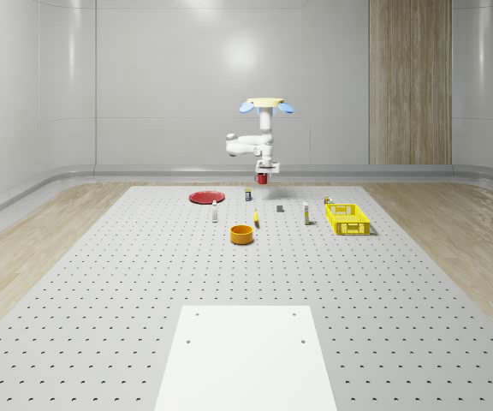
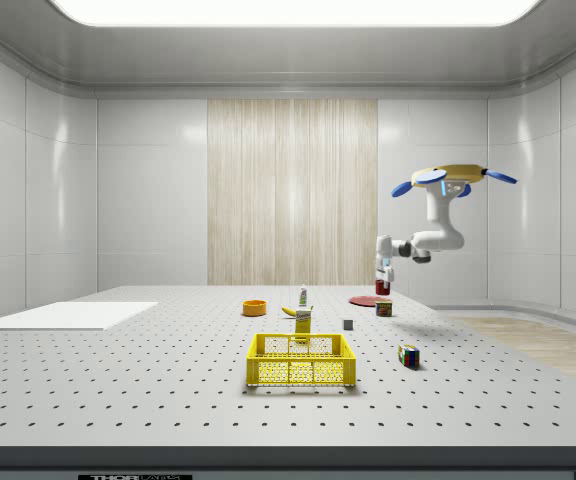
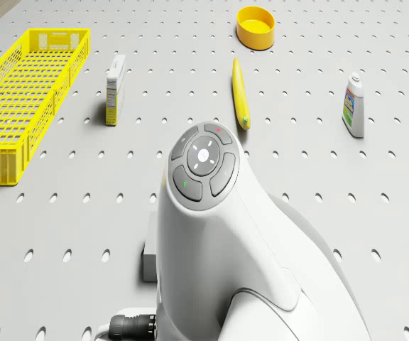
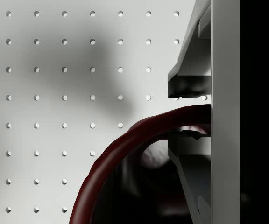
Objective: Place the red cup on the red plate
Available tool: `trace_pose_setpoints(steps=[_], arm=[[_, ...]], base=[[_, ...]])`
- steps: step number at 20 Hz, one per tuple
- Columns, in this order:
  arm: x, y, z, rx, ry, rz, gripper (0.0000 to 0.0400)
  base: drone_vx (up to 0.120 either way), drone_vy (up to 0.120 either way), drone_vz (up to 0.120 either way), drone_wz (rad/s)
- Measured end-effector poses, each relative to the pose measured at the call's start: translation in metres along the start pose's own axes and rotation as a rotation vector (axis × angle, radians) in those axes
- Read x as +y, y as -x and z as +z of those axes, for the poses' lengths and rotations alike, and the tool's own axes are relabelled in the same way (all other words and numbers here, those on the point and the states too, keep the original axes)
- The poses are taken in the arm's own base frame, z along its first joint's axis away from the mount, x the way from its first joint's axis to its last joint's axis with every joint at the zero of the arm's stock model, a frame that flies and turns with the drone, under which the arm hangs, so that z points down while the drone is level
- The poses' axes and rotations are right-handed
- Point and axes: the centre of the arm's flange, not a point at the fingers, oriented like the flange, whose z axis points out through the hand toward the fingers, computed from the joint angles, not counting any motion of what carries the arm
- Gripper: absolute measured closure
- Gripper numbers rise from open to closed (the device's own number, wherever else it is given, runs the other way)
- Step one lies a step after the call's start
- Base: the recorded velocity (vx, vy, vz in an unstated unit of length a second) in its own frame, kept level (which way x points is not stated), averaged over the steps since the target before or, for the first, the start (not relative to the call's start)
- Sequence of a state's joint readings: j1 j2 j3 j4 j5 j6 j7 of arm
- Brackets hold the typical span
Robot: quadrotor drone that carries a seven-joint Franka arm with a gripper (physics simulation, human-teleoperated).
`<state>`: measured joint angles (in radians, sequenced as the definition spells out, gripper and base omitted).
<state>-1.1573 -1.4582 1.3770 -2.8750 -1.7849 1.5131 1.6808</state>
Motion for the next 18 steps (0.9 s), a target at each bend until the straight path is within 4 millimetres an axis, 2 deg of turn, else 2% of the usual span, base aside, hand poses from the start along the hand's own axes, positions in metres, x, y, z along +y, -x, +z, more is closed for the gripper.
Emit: trace_pose_setpoints(steps=[18], arm=[[0.0000,0.0000,0.0000,0.000,0.000,0.000,0.0300]], base=[[0.000,-0.120,0.000,0.000]])
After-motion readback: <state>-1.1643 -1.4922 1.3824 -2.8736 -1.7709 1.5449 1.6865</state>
